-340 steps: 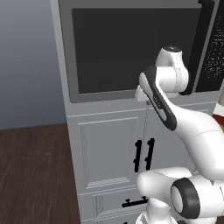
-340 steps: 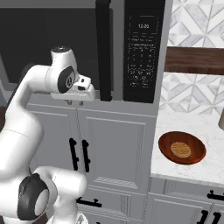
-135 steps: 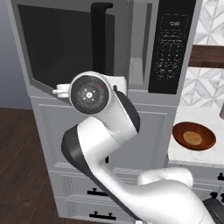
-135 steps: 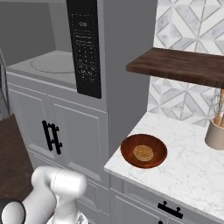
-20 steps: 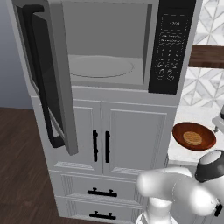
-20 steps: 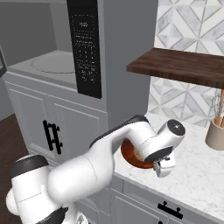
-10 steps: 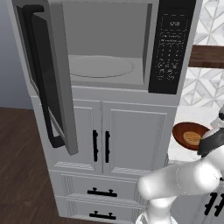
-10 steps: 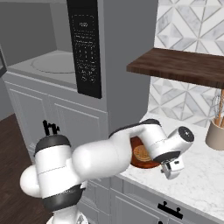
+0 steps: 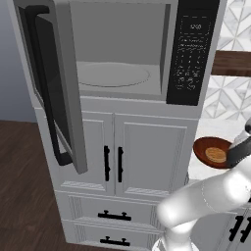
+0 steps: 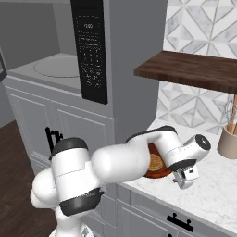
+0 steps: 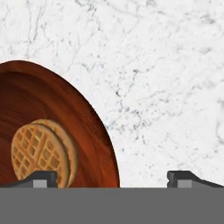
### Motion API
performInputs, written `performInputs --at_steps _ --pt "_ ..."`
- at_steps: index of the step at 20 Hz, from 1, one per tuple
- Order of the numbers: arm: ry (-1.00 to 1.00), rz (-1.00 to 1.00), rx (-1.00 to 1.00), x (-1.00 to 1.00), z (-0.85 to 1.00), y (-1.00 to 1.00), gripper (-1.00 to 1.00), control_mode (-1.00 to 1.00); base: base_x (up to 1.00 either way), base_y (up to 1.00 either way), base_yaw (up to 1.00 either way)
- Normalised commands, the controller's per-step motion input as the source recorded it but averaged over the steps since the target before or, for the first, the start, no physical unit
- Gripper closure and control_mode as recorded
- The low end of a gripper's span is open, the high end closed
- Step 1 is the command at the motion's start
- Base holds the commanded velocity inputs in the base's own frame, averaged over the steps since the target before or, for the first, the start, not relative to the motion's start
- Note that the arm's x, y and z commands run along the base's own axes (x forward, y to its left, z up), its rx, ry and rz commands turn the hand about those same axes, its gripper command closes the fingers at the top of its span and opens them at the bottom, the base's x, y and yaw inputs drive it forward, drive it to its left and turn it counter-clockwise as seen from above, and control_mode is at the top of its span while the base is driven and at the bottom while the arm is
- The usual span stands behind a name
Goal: Open the microwave, place the bowl with waffle inside the microwave, then close the microwave door and turn it on.
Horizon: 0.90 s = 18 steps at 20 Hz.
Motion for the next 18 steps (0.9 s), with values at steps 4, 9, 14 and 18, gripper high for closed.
performInputs --at_steps 4,9,14,18 --pt "0.00 0.00 0.00 0.13 -0.26 0.09 -1.00 -1.00 0.00 0.00 0.00" --pt "0.00 0.00 -0.03 0.05 -0.26 0.23 -1.00 -1.00 0.00 0.00 0.00" --pt "0.00 0.00 -0.07 0.00 -0.19 0.35 1.00 -1.00 0.00 0.00 0.00" --pt "-0.01 0.00 -0.07 0.00 -0.17 0.34 1.00 -1.00 0.00 0.00 0.00"
